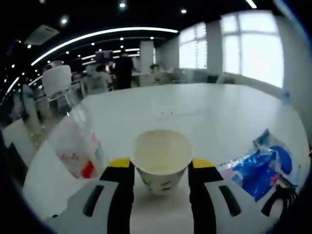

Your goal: Arrange the tabletop items into an orderly group along one side of the table until the central work area is clear of visible clutter.

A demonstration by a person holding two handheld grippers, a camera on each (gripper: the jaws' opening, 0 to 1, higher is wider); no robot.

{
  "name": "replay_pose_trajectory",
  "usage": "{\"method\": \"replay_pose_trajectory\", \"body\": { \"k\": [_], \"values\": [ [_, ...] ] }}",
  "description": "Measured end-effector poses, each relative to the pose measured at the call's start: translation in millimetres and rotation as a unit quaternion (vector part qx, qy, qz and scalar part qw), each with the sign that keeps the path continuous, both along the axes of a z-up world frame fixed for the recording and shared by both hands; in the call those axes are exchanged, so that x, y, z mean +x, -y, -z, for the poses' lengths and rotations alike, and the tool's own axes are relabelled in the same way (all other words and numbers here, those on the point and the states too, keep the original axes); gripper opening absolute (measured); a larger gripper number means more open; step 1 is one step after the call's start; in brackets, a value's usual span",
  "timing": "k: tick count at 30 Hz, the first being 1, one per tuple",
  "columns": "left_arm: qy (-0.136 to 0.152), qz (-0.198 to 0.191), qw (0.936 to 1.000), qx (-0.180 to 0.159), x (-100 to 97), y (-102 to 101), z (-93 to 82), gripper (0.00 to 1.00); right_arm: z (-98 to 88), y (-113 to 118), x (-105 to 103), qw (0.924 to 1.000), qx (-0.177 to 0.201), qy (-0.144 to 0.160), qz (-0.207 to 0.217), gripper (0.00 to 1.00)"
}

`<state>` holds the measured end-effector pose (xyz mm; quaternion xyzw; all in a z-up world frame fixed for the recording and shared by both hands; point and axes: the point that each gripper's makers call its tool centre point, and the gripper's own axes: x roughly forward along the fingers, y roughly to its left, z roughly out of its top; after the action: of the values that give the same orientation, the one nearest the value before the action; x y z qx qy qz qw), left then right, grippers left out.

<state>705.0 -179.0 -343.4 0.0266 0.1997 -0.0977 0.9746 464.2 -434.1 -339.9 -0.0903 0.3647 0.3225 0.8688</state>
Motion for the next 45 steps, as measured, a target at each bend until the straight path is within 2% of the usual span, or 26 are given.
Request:
{"method": "replay_pose_trajectory", "body": {
  "k": [3,9,11,16,19,21,24,29,33,36,38,41,43,45],
  "values": [
    [0.008,-0.003,0.9999,-0.005,0.8,-0.6,-1.5,0.41,0.1,-0.7,-1.4,1.0000,0.003,-0.004,0.000,0.94],
    [0.006,-0.009,0.9999,-0.009,1.6,-1.5,-1.2,0.42,0.6,1.1,-2.1,1.0000,-0.001,-0.005,0.002,0.94],
    [0.015,-0.008,0.9998,-0.011,3.1,-1.6,-4.6,0.45,0.2,1.6,-1.7,1.0000,-0.001,-0.004,0.004,0.94],
    [0.014,-0.010,0.9998,-0.007,0.2,-0.7,-7.8,0.53,-1.1,1.6,-1.5,1.0000,0.000,-0.002,0.004,0.94],
    [0.011,0.001,0.9999,-0.013,-4.7,4.6,-9.9,0.57,-3.1,1.7,-0.2,1.0000,0.002,0.002,0.005,0.94],
    [0.011,0.032,0.9994,-0.012,-8.8,13.9,-12.5,0.60,-4.7,1.9,0.7,0.9999,0.006,0.004,0.008,0.94],
    [0.005,0.057,0.9984,-0.001,-16.0,20.2,-13.7,0.67,-7.0,1.5,1.6,0.9999,0.011,0.008,0.009,0.94],
    [-0.004,0.069,0.9976,-0.005,-27.4,21.6,-17.8,0.71,-10.6,-0.5,2.4,0.9996,0.023,0.011,0.010,0.94],
    [-0.009,0.071,0.9974,0.005,-30.2,19.0,-17.4,0.71,-13.5,-2.2,2.6,0.9993,0.033,0.013,0.010,0.93],
    [-0.019,0.062,0.9979,-0.008,-35.2,15.8,-17.3,0.71,-14.9,-2.5,2.7,0.9992,0.035,0.016,0.010,0.93],
    [-0.033,0.045,0.9985,0.002,-39.7,9.4,-13.5,0.69,-15.9,-2.4,3.0,0.9991,0.038,0.017,0.012,0.93],
    [-0.036,0.052,0.9980,0.005,-46.6,12.0,-13.3,0.63,-17.8,-2.2,3.6,0.9988,0.042,0.019,0.014,0.92],
    [-0.039,0.055,0.9977,-0.001,-52.3,14.5,-15.2,0.63,-19.4,-2.6,4.0,0.9986,0.046,0.021,0.014,0.92],
    [-0.032,0.061,0.9976,0.010,-56.0,15.3,-20.1,0.65,-21.3,-3.2,4.3,0.9983,0.053,0.021,0.016,0.92]
  ]
}}
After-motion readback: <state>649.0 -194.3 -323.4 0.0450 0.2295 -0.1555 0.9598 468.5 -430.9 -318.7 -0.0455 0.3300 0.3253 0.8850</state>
